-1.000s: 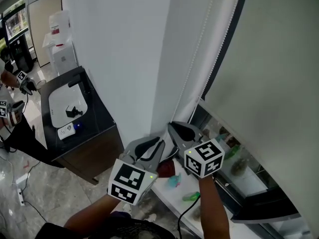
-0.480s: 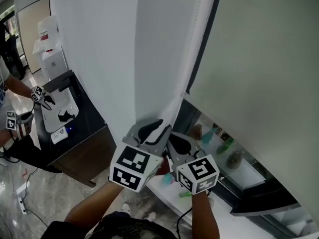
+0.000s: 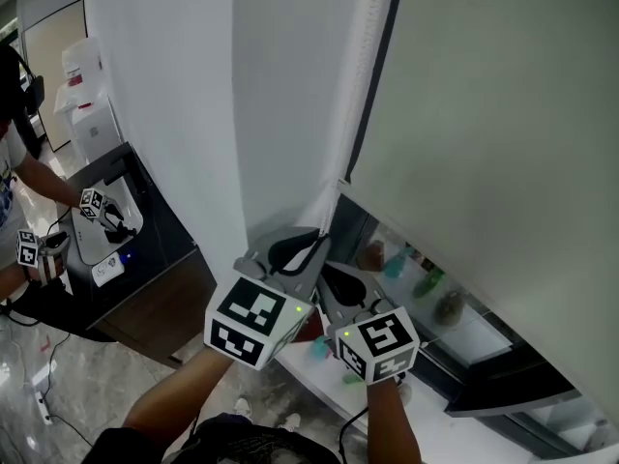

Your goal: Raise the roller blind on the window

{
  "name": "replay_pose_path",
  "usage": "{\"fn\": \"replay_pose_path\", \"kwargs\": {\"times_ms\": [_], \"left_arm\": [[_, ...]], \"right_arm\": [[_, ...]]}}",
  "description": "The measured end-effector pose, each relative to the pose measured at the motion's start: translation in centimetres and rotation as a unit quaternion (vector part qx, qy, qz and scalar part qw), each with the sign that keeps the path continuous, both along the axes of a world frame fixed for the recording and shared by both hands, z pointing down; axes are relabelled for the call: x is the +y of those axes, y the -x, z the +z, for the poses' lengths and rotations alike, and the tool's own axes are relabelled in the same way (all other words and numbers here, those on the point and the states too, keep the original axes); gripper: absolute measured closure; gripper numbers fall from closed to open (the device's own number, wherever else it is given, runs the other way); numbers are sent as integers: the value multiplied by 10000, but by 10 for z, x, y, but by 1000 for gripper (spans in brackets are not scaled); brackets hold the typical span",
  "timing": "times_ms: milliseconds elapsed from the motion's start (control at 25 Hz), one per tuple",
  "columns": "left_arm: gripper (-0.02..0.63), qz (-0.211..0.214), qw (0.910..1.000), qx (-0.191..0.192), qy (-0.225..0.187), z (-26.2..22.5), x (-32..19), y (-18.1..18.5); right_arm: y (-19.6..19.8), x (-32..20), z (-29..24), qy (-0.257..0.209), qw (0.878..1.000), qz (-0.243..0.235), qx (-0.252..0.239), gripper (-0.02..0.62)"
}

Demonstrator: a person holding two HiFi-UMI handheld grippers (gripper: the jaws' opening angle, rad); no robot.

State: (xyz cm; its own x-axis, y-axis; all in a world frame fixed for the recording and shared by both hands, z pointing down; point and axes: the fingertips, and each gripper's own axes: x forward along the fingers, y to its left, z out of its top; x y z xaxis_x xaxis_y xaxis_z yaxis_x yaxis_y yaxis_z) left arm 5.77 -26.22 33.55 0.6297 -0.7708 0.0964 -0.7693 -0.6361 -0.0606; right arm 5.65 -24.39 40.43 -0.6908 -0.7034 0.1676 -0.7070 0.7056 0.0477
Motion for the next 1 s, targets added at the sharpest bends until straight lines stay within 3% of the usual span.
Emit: {"fn": "replay_pose_path", "kwargs": {"times_ms": [240,400,680,840,1000], "left_arm": [[595,16,9999,-84,-92,-4,-1,0],[598,308,9994,-100,-114,-2,3,-6],[598,586,9980,-101,226,17,4,-11],[598,607,9977,-74,303,18,2,-5],[598,645,9975,-103,263,19,3,-1]], "right_arm": [[5,2,-1,-18,10000,0,-32,575],[4,4,0,3,10000,40,-19,575],[-3,8,15,138,9998,132,6,572],[-23,14,-5,302,9946,56,-996,538],[-50,15,-68,268,9738,-19,-2258,499]]}}
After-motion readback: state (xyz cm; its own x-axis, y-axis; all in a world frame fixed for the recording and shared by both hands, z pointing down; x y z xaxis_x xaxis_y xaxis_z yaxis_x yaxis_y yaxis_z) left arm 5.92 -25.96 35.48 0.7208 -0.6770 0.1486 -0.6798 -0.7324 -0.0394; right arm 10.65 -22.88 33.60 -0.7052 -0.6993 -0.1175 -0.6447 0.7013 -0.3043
